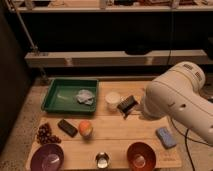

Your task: Place brush in table surface

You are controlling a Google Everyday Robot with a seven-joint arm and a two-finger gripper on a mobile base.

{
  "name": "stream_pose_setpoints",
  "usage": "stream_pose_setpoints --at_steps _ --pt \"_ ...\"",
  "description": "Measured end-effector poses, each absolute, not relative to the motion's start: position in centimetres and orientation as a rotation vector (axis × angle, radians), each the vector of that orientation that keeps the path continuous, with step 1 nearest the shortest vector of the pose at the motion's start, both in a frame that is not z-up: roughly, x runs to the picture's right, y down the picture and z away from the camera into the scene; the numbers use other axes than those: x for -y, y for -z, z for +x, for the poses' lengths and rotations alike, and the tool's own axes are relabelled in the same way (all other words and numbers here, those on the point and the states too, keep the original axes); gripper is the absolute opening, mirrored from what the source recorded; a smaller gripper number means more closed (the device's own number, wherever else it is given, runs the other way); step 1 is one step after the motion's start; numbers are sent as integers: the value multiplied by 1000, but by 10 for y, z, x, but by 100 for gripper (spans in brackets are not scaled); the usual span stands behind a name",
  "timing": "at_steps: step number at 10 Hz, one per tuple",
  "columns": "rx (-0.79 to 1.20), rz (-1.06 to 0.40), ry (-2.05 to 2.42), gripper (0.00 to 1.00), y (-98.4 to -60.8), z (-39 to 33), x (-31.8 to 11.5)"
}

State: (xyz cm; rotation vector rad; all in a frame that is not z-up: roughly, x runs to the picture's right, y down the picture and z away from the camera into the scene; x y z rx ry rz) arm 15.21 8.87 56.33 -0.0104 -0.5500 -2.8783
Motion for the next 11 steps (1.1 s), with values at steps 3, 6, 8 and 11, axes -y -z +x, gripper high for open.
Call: stream_pose_setpoints --at_steps 3,6,8,11 --pt "608 15 2856 0 -605 148 -112" --pt "655 44 2853 0 -653 128 -131" --pt "688 71 2865 0 -680 105 -138" --pt "745 86 2853 0 -704 99 -158"
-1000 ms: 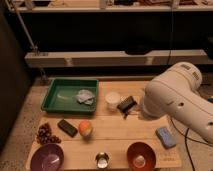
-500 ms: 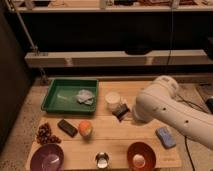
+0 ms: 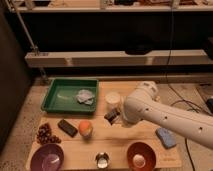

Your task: Place brush in table surface

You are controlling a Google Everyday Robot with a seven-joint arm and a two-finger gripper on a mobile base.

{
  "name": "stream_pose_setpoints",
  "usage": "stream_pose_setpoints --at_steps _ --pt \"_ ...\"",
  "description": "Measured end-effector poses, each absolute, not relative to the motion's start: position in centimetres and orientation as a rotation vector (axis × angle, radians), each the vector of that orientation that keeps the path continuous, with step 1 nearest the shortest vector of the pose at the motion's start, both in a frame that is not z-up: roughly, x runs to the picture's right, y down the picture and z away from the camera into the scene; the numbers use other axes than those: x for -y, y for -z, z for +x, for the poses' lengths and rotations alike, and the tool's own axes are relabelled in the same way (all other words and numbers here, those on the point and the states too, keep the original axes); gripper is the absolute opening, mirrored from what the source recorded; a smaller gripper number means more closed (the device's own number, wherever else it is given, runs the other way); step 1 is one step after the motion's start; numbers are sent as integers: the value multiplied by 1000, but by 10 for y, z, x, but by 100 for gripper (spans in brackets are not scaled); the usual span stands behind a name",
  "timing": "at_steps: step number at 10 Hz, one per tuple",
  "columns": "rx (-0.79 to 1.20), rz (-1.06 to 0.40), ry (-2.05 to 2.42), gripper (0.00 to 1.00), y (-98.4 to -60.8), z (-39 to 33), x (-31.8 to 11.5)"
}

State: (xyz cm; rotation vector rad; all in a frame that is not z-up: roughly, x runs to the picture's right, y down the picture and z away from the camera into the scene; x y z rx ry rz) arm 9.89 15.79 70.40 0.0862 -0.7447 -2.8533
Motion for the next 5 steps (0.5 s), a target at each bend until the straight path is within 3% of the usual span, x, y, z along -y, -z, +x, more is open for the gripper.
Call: stream_pose_setpoints --at_steps 5 --pt "796 35 2845 0 -697 89 -194"
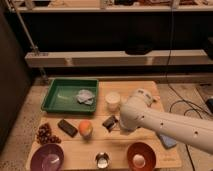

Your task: Place brush in table surface

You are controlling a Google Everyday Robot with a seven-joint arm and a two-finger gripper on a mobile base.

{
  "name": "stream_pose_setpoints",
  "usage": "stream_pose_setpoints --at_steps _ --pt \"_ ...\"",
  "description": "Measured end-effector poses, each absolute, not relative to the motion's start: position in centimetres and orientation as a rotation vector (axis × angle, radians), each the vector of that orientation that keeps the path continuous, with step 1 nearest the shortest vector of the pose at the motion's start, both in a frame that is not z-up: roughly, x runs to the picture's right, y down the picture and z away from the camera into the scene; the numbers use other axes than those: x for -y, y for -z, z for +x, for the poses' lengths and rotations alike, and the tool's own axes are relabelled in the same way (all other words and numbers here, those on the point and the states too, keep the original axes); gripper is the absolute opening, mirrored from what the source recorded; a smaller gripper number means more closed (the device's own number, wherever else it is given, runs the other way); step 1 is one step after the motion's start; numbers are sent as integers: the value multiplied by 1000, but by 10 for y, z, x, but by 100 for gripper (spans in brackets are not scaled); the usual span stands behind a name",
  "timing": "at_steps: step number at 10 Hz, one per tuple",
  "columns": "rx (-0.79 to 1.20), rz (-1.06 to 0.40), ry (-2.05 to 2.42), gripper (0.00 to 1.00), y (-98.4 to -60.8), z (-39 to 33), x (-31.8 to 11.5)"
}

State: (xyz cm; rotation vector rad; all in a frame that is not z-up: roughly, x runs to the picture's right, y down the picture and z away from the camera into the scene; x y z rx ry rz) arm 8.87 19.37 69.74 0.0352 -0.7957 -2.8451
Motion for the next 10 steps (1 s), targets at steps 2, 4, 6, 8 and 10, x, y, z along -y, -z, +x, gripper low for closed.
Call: stream_pose_setpoints --at_steps 2,4,6,8,10 --pt "796 16 2840 2 -688 89 -202" --pt "817 24 2839 18 -687 85 -207" --pt "829 36 2840 39 -692 83 -210" --pt "823 55 2845 57 -696 83 -209" --pt "828 91 2859 64 -704 81 -207"
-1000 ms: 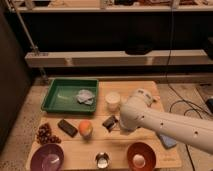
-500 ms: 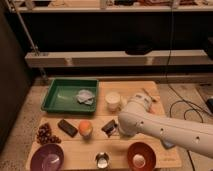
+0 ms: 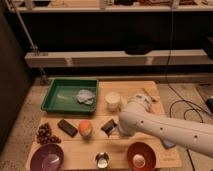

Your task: Place brush in table surface

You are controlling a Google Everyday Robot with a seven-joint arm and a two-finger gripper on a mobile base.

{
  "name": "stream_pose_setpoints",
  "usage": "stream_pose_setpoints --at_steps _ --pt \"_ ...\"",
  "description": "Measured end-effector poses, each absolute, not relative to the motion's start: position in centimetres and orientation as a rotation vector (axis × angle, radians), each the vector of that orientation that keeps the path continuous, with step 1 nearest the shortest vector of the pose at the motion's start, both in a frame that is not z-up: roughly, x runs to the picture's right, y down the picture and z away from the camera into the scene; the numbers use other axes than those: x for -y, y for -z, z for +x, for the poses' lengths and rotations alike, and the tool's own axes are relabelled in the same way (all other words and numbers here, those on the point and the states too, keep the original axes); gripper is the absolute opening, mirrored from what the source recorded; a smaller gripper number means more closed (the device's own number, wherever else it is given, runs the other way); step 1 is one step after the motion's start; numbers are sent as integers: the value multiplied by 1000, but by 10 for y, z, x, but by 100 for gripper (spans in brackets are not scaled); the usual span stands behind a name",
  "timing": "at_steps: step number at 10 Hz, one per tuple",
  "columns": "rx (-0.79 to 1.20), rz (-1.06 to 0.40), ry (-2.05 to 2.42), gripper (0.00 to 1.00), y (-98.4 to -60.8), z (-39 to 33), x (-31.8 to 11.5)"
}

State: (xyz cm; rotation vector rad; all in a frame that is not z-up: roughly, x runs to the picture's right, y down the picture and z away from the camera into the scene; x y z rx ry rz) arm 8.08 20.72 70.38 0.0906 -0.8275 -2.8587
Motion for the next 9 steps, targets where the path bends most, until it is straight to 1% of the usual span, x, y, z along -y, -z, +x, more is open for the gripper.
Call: stream_pose_setpoints --at_steps 5,9 --pt "878 152 2838 64 -725 79 -211" --pt "874 164 2834 64 -727 80 -212"
